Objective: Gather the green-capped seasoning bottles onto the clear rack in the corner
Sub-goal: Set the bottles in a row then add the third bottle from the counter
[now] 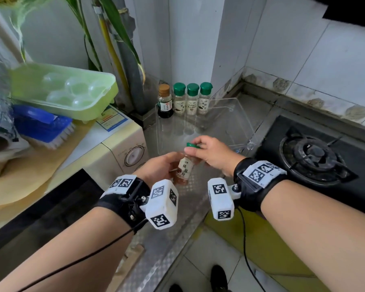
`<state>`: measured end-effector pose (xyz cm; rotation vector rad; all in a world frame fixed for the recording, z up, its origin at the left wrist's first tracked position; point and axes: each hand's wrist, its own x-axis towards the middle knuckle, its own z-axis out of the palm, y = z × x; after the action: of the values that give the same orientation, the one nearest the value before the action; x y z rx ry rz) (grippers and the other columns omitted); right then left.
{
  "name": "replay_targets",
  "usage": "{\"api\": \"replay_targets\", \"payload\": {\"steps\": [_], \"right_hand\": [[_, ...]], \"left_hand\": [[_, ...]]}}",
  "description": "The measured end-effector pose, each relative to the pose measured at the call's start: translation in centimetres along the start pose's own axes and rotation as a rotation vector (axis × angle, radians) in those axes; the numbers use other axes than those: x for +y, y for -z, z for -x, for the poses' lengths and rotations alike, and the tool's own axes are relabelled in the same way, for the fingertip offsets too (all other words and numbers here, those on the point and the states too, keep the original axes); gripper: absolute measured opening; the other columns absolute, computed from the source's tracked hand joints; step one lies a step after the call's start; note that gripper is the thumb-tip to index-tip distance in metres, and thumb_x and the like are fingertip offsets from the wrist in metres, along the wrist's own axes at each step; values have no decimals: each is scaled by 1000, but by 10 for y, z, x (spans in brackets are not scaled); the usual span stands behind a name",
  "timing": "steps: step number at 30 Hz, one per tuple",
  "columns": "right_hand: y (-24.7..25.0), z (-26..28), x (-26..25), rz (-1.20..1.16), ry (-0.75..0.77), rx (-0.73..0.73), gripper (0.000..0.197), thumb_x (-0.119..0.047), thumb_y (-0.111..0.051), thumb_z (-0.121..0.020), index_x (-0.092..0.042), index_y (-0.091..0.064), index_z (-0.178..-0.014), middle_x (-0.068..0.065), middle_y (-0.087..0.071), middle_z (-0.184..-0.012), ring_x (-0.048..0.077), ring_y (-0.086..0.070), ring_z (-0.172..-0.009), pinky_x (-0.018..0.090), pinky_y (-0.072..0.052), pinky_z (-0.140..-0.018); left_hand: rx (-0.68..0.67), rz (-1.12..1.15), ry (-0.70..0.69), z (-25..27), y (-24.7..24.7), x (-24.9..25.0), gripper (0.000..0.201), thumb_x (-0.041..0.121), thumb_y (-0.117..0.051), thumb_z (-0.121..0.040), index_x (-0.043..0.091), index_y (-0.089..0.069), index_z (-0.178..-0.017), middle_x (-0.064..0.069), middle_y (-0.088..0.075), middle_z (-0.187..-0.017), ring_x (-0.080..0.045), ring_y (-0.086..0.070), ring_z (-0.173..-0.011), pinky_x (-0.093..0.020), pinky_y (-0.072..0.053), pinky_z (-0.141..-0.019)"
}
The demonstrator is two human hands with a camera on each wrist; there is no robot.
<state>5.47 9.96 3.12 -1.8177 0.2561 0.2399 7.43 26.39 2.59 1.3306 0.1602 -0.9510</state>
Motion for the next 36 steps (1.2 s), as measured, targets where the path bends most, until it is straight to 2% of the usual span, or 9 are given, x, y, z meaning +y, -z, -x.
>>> {"api": "replay_targets", "payload": {"steps": [3, 6, 12, 15, 17, 20, 25, 30, 36], "right_hand": [[18, -2, -7, -79, 46, 87, 25, -26, -66, -86, -14, -57, -105, 2, -67, -93, 8, -56, -66, 7, -39, -45], [31, -8, -9, -130, 49, 159, 27, -32, -66, -85, -16, -58, -105, 0, -67, -89, 10, -58, -62, 14, -42, -47], [46, -18, -12, -95, 21, 38, 34, -41, -64, -84, -22, -60, -113, 0, -68, -97, 14, -59, -77, 28, -41, -68], [56, -25, -13, -60, 5, -78, 27, -31, -65, -86, -23, -62, -111, -3, -67, -91, 13, -58, -79, 20, -44, -65], [65, -31, -14, -86, 8, -131, 33, -21, -64, -88, -19, -60, -120, -6, -65, -88, 5, -57, -74, 7, -44, -53], [81, -42, -15, -79, 12, -139, 35, -14, -65, -87, -16, -60, -122, -8, -66, -87, -1, -60, -70, 5, -43, -48], [110, -80, -10, 47, 40, 144, 34, -26, -75, -76, -27, -61, -107, -7, -67, -97, 16, -62, -91, 28, -48, -75], [130, -113, -9, 220, 47, 281, 28, -26, -73, -76, -28, -56, -97, 4, -68, -106, 23, -65, -96, 45, -53, -90], [132, -138, -6, 235, 48, 302, 36, -17, -74, -77, -17, -61, -110, 7, -70, -110, 24, -65, -99, 45, -52, -92]], "left_hand": [[-13, 18, 24, -7, -12, 5, 19, 25, -50, -92, 20, -66, -100, -4, -63, -85, -20, -57, -73, -35, -46, -72], [-5, 99, 4, -15, -20, 8, 22, 18, -54, -90, 14, -63, -110, -6, -63, -88, -18, -62, -70, -31, -53, -63], [1, 158, -105, -27, -32, 27, 41, 7, -49, -93, 3, -51, -134, -16, -63, -106, -19, -62, -77, -26, -56, -59], [-2, 204, -141, -38, -37, 39, 38, 9, -50, -94, 4, -51, -133, -18, -66, -105, -23, -68, -81, -30, -53, -73], [2, 244, -158, -47, -40, 46, 32, 7, -50, -94, 4, -53, -127, -17, -68, -94, -26, -71, -74, -31, -56, -70], [36, 210, -158, -59, -47, 55, 34, 6, -51, -93, 2, -54, -127, -15, -67, -91, -22, -70, -69, -27, -57, -61], [220, 202, -122, -84, -49, 67, 7, 19, -60, -87, 19, -67, -89, 0, -60, -91, -16, -59, -87, -34, -47, -77], [276, 242, -160, -99, -53, 80, 10, 20, -56, -90, 21, -66, -94, 2, -59, -97, -13, -57, -88, -30, -44, -73], [304, 273, -189, -111, -55, 89, 15, 17, -50, -94, 22, -63, -100, 2, -61, -97, -14, -57, -92, -30, -43, -75]]}}
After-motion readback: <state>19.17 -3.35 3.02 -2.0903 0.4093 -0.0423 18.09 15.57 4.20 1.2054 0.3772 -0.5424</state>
